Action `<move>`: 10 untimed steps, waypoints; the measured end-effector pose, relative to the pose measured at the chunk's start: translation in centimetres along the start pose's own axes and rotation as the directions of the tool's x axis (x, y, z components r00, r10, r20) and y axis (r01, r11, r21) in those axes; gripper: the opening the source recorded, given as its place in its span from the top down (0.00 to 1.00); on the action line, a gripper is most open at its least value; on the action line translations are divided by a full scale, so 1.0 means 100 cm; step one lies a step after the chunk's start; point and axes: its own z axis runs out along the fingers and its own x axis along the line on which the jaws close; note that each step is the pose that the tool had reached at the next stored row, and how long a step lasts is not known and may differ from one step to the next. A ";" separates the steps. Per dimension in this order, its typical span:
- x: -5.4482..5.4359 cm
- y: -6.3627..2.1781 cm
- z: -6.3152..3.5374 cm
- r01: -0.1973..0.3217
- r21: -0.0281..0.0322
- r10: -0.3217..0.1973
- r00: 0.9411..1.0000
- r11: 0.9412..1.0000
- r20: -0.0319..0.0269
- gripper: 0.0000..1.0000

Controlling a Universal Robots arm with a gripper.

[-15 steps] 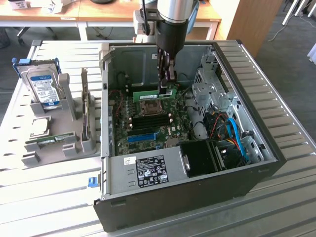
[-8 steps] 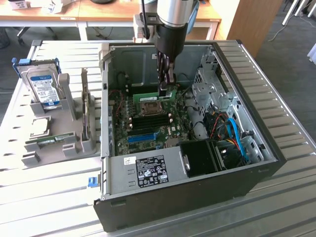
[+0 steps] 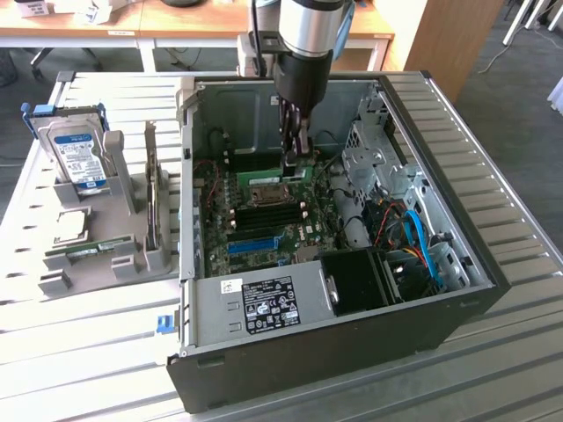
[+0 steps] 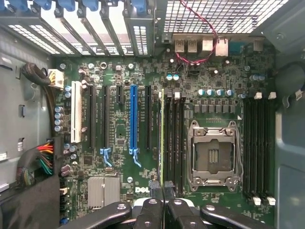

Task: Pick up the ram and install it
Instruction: 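Insert the ram into the slot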

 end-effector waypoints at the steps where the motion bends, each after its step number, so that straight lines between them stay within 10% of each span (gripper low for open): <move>1: 0.000 0.0000 0.0010 0.000 0.000 0.000 1.000 1.000 0.000 0.88; 10: 0.000 -0.0002 0.0101 0.000 0.000 0.000 1.000 1.000 0.000 0.88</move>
